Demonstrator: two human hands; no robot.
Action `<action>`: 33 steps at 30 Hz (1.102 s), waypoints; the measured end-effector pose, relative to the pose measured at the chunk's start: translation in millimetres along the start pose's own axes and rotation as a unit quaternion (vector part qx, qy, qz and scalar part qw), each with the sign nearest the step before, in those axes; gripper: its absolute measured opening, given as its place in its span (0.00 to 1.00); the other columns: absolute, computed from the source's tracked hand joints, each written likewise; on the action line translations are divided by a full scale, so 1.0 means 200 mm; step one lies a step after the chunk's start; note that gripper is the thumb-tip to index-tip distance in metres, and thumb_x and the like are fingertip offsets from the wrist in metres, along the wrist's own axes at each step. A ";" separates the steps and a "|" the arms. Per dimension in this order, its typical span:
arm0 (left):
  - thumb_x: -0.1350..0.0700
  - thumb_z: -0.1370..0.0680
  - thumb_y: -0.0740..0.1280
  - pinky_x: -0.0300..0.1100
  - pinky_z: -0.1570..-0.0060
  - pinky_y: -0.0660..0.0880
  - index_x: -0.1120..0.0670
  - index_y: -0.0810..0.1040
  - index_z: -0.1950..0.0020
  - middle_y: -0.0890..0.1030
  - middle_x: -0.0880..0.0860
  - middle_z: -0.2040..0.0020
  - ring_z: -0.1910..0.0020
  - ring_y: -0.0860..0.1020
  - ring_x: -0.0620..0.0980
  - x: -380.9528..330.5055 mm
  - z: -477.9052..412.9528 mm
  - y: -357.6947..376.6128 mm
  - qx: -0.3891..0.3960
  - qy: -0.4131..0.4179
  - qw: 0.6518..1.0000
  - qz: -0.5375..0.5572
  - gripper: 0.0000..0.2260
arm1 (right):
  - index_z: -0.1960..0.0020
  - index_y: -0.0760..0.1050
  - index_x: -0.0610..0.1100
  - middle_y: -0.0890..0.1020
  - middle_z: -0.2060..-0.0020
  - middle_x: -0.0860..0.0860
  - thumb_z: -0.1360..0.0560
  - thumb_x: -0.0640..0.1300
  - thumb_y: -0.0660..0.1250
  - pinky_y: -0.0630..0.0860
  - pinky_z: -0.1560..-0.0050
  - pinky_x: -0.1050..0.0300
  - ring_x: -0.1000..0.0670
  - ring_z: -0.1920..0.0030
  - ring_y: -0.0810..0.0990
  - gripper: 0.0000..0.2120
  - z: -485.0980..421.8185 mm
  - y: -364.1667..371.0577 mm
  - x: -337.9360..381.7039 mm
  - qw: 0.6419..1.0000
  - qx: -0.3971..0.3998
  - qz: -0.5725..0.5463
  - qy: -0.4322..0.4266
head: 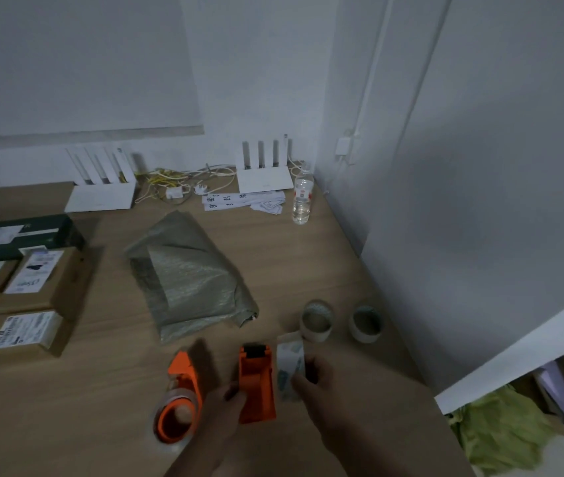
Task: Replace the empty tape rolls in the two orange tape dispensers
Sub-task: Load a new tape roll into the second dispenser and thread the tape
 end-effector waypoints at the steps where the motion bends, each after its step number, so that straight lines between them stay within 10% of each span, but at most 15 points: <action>1: 0.62 0.24 0.67 0.45 0.58 0.77 0.53 0.84 0.64 0.86 0.50 0.65 0.61 0.83 0.51 0.00 0.00 0.01 0.004 -0.001 1.000 0.011 0.11 | 0.52 0.78 0.34 0.84 0.63 0.44 0.30 0.35 0.67 0.78 0.64 0.60 0.52 0.63 0.82 0.08 0.00 0.00 0.00 1.000 0.000 0.000 0.001; 22: 0.56 0.26 0.66 0.50 0.49 0.76 0.56 0.83 0.55 0.86 0.59 0.56 0.56 0.81 0.53 -0.26 0.13 -0.15 0.014 0.099 0.991 0.091 0.07 | 0.52 0.78 0.35 0.84 0.61 0.44 0.40 0.48 0.68 0.78 0.60 0.57 0.49 0.59 0.81 0.22 0.05 0.29 0.08 0.992 0.111 -0.056 -0.021; 33: 0.63 0.21 0.63 0.48 0.54 0.70 0.68 0.75 0.53 0.80 0.62 0.59 0.58 0.74 0.55 -0.23 0.17 -0.21 0.029 0.089 0.985 0.146 0.08 | 0.50 0.79 0.38 0.85 0.61 0.46 0.34 0.36 0.63 0.77 0.63 0.62 0.53 0.61 0.81 0.14 0.12 0.43 0.12 0.992 0.112 -0.048 -0.041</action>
Point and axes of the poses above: each hand's wrist, its own z-axis away from the middle knuckle, its own y-axis out of the palm, x = y × z, the point moved 8 cm from there along -z, towards the middle knuckle
